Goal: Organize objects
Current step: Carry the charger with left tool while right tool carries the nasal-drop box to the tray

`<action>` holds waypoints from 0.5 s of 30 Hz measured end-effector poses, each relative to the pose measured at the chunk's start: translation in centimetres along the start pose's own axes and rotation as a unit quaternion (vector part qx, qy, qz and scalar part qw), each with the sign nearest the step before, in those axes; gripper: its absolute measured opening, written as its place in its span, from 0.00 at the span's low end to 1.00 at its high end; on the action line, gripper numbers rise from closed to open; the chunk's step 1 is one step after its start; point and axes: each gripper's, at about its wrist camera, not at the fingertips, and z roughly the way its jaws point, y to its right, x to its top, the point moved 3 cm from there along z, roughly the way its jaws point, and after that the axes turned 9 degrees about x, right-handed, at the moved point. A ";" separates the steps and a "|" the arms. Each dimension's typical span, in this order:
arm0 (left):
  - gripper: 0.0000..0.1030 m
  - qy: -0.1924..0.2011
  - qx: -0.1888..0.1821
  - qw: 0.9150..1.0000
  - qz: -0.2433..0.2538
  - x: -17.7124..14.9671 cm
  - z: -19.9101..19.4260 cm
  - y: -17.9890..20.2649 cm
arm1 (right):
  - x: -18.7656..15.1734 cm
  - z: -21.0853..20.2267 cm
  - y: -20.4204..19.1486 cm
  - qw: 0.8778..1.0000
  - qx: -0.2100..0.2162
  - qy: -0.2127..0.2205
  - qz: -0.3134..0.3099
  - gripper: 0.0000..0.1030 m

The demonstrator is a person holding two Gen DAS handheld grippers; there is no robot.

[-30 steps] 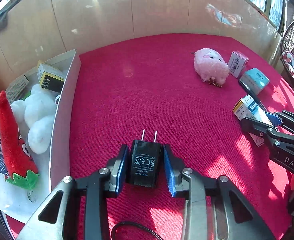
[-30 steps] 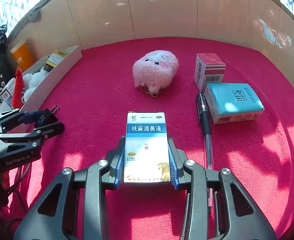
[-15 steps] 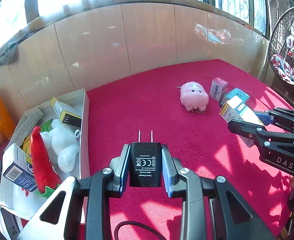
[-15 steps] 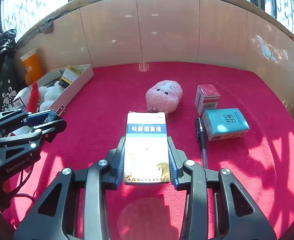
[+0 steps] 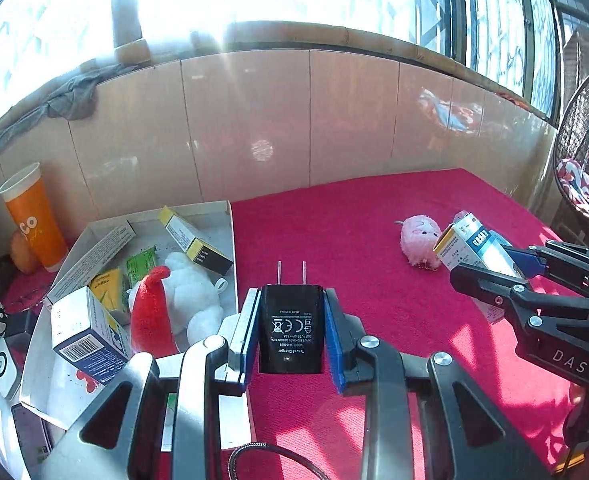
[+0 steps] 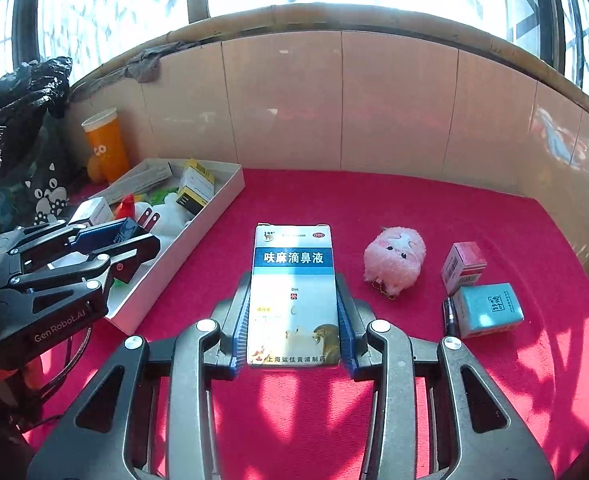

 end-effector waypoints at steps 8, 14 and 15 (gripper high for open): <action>0.28 0.008 0.013 0.999 -0.031 0.1 -0.3 -3.0 | 0.8 1.0 -2.6 1.000 0.018 -0.003 -0.012 0.35; 0.28 0.020 0.031 0.997 -0.061 0.8 -0.8 -6.5 | 1.2 1.8 -4.2 0.999 0.031 -0.005 -0.012 0.35; 0.28 0.023 0.036 0.997 -0.068 1.0 -0.9 -7.4 | 1.2 2.0 -4.5 0.999 0.034 -0.006 -0.013 0.35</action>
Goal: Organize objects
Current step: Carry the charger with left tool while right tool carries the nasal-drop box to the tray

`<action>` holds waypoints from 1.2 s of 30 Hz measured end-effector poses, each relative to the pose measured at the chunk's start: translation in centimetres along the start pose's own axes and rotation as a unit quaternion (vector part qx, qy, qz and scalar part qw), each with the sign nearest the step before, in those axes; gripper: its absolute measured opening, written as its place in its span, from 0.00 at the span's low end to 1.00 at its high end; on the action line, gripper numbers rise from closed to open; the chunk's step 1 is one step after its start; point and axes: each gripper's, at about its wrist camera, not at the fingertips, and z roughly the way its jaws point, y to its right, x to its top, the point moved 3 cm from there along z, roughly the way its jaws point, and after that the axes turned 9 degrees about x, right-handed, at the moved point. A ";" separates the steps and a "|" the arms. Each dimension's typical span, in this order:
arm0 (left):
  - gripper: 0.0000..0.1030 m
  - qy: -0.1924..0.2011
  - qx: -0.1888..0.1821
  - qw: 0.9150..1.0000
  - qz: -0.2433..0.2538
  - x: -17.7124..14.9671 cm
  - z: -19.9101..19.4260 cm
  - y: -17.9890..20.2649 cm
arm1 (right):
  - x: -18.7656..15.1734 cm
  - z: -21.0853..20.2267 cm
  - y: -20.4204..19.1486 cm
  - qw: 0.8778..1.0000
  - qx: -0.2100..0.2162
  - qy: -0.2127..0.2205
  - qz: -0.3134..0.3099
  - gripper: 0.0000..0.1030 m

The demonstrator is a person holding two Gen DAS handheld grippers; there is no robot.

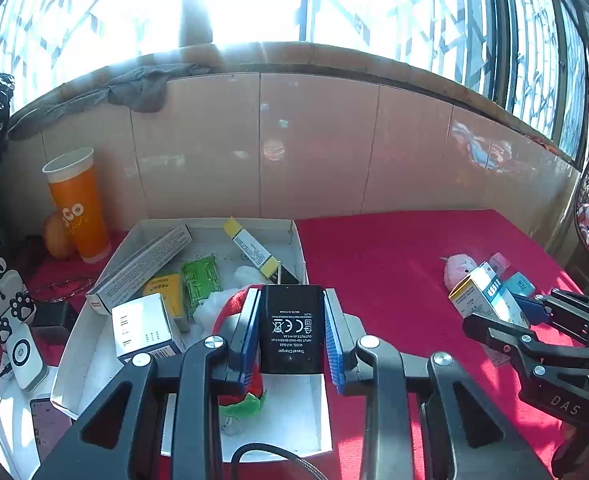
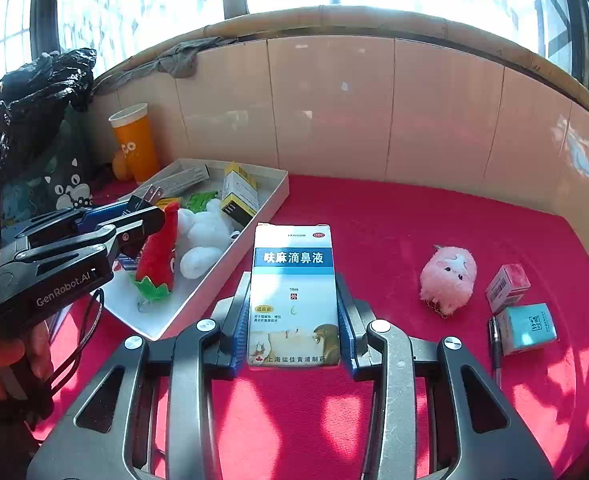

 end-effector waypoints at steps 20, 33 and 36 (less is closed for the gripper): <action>0.28 -0.006 0.106 0.993 -0.043 4.0 4.0 -11.5 | 6.7 6.4 -6.8 0.997 0.070 -0.007 -0.028 0.35; 0.29 -0.021 0.097 0.994 -0.052 3.3 6.7 -12.5 | 8.2 15.0 -9.7 0.996 0.074 -0.049 -0.017 0.35; 0.29 -0.022 0.097 0.994 -0.055 3.2 6.9 -12.7 | 8.2 15.5 -9.8 0.996 0.071 -0.050 -0.019 0.35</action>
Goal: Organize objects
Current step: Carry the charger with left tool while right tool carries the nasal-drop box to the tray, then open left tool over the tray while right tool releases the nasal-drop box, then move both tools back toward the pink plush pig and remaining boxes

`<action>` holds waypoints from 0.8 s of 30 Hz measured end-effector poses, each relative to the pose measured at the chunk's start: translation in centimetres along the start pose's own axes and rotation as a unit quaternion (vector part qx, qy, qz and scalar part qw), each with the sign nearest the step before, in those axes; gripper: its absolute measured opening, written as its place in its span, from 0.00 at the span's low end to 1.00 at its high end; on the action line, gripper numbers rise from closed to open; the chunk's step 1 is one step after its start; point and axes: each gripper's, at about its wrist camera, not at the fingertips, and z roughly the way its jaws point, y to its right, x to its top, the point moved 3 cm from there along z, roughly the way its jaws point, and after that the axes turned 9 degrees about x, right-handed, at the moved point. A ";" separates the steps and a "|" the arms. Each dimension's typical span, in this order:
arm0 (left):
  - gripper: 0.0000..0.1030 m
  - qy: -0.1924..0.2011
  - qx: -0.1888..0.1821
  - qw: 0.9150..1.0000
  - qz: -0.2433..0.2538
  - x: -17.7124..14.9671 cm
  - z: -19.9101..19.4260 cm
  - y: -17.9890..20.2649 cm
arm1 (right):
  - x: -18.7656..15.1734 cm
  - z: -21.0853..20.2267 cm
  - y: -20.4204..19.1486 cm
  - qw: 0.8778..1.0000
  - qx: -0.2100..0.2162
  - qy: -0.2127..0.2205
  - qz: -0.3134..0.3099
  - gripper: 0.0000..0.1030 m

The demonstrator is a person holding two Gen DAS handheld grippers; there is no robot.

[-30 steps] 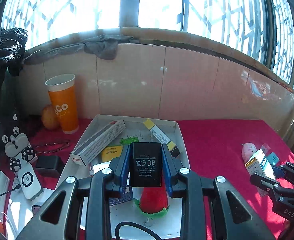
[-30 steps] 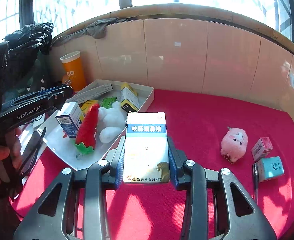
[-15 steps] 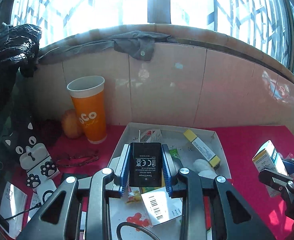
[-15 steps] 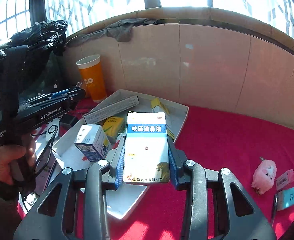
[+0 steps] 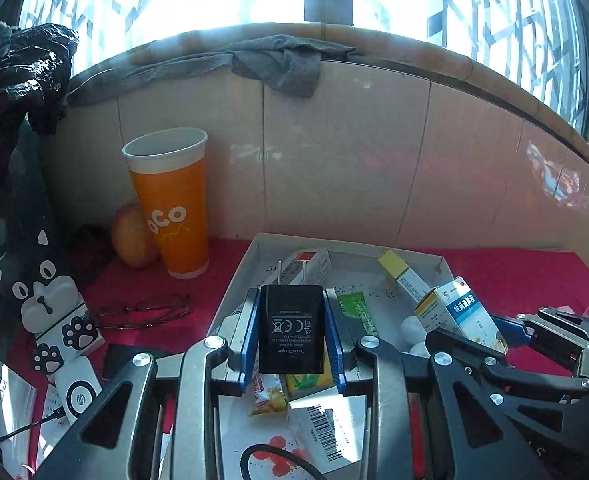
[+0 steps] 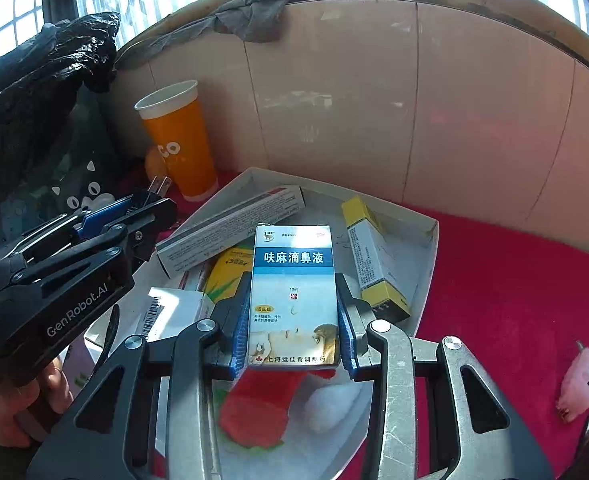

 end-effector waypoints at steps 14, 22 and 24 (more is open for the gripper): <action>1.00 0.039 0.025 0.999 0.000 0.3 -1.3 0.1 | -0.1 0.0 -1.7 0.998 -0.019 0.027 -0.057 0.81; 1.00 0.090 0.046 0.995 -0.020 0.7 -5.2 -0.2 | -0.8 -2.8 -3.0 0.993 -0.035 0.063 -0.096 0.91; 1.00 0.096 0.037 0.994 -0.027 0.7 -6.1 -0.1 | -1.2 -3.7 -2.7 0.992 -0.039 0.071 -0.096 0.94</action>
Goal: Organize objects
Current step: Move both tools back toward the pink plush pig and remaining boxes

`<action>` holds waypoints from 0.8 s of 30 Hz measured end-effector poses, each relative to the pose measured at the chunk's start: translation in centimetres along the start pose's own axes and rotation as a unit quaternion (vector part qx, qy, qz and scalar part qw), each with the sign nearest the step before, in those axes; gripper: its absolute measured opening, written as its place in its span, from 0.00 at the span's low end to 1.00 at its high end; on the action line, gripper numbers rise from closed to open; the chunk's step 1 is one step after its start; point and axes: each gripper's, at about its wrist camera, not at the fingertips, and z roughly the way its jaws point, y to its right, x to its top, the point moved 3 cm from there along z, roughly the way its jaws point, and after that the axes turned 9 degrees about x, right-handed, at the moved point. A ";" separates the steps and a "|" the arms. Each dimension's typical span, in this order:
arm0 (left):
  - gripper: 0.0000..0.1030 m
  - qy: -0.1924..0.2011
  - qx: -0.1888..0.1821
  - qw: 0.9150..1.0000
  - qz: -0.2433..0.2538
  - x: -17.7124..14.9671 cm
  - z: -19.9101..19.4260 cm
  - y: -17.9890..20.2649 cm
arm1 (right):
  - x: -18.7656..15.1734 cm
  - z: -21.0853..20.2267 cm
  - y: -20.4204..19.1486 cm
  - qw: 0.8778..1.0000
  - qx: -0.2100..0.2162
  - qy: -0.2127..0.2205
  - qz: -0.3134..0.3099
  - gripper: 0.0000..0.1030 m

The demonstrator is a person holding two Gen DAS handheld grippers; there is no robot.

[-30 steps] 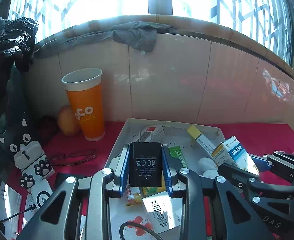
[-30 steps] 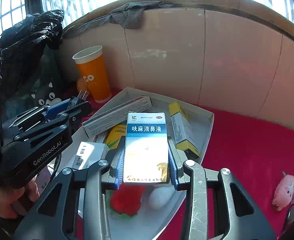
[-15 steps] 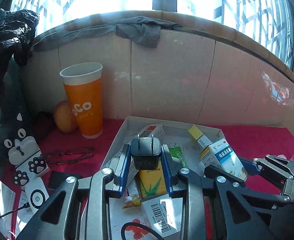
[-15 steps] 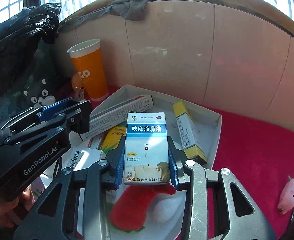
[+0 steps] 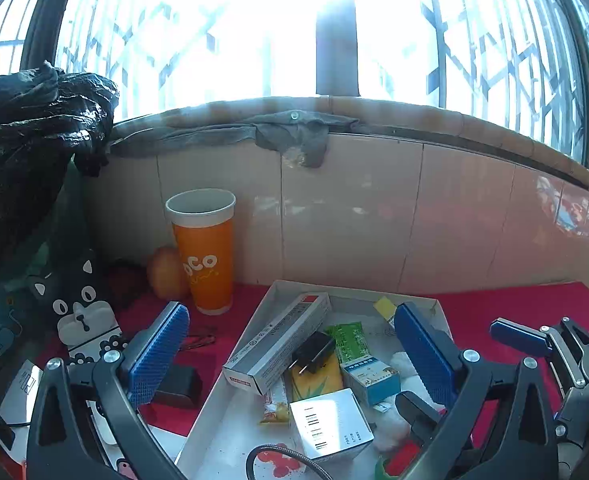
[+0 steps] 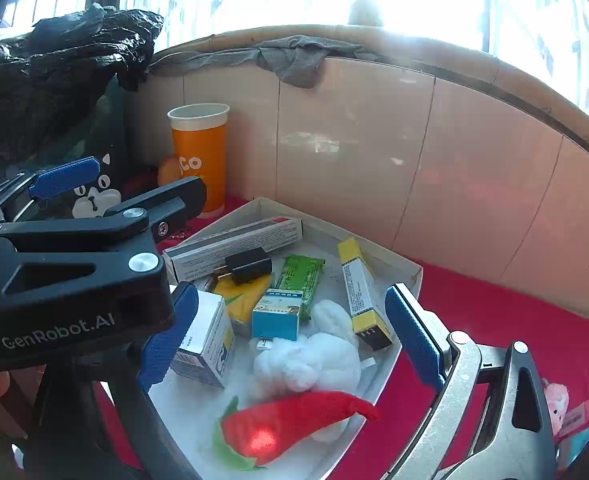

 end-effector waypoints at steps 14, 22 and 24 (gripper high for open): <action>1.00 -0.017 -0.073 0.996 0.058 -1.2 -3.3 7.3 | -4.0 -6.1 7.0 0.995 -0.038 0.015 0.091 0.95; 1.00 -0.019 -0.118 0.986 0.115 -2.1 -5.5 13.9 | -7.5 -11.5 13.7 0.982 -0.090 0.029 0.166 1.00; 1.00 -0.018 -0.127 0.984 0.126 -2.3 -6.0 15.3 | -8.4 -12.6 15.2 0.978 -0.102 0.031 0.181 1.00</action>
